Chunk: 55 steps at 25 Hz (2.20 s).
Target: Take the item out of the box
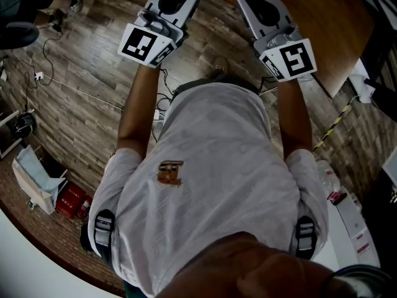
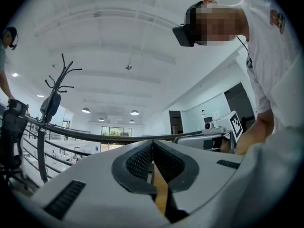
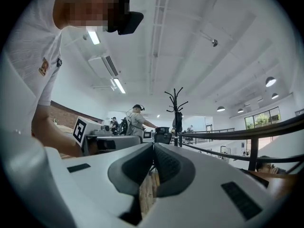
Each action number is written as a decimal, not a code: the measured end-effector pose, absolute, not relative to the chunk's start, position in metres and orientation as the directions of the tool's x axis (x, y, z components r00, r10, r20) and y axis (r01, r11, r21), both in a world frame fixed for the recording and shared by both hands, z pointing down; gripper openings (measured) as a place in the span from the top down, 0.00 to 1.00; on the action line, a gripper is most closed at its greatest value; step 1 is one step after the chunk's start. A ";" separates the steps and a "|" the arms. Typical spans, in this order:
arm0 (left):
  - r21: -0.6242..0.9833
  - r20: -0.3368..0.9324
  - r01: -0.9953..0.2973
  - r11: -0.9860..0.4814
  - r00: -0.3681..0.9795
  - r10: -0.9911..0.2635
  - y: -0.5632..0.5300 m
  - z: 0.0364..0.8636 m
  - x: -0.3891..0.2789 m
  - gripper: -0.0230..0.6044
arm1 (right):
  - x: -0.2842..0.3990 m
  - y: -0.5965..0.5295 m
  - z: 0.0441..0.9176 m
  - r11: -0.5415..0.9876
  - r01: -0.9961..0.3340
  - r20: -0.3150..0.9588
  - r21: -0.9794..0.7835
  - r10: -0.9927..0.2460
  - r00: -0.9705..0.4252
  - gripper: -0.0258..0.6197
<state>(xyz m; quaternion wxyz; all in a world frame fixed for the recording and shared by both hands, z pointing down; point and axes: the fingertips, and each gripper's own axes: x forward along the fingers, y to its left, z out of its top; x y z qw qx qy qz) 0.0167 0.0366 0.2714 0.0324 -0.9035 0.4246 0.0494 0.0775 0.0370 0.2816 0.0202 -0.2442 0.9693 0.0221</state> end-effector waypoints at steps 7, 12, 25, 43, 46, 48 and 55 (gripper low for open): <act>-0.020 -0.105 -0.789 -0.614 0.612 -0.784 -0.012 0.275 0.033 0.93 | 0.097 -0.016 0.289 0.885 -0.464 -0.037 0.026 -0.463 -0.885 0.91; -0.020 -0.105 -0.799 -0.601 0.599 -0.794 -0.037 0.273 0.038 0.93 | 0.104 -0.043 0.289 0.885 -0.464 -0.020 0.029 -0.464 -0.886 0.91; -0.017 -0.112 -0.815 -0.580 0.578 -0.809 -0.083 0.281 0.003 0.93 | 0.068 -0.092 0.306 0.870 -0.491 0.063 0.040 -0.493 -0.868 0.91; -0.028 -0.091 -0.713 -0.701 0.700 -0.708 -0.213 0.304 -0.063 0.93 | -0.006 -0.208 0.330 0.779 -0.625 0.192 0.059 -0.623 -0.758 0.91; -0.031 -0.081 -0.689 -0.724 0.724 -0.686 -0.226 0.309 -0.070 0.93 | -0.015 -0.220 0.335 0.760 -0.647 0.209 0.057 -0.643 -0.737 0.91; -0.031 -0.073 -0.672 -0.740 0.740 -0.669 -0.233 0.315 -0.072 0.93 | -0.020 -0.227 0.340 0.747 -0.662 0.218 0.052 -0.656 -0.723 0.91; -0.011 -0.085 -0.633 -0.774 0.772 -0.630 -0.255 0.323 -0.079 0.93 | -0.031 -0.249 0.348 0.705 -0.707 0.255 0.054 -0.694 -0.673 0.91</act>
